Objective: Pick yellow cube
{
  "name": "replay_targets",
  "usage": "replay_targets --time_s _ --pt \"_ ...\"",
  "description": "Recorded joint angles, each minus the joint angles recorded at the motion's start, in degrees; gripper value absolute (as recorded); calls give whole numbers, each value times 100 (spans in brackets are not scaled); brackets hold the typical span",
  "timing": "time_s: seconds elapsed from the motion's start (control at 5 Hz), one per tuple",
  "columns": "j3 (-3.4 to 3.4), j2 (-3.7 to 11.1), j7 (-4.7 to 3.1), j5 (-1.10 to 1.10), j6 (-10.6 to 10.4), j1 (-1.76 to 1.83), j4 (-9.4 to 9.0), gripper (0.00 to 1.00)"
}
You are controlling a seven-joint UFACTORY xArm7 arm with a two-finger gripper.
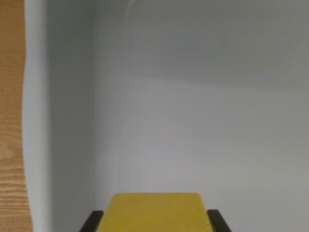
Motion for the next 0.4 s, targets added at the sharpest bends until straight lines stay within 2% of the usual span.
replay_targets --time_s 0.2,0.4 --pt "4 -95 -3 19 232 -7 139 100" --pt "4 -95 -3 19 232 -7 139 100"
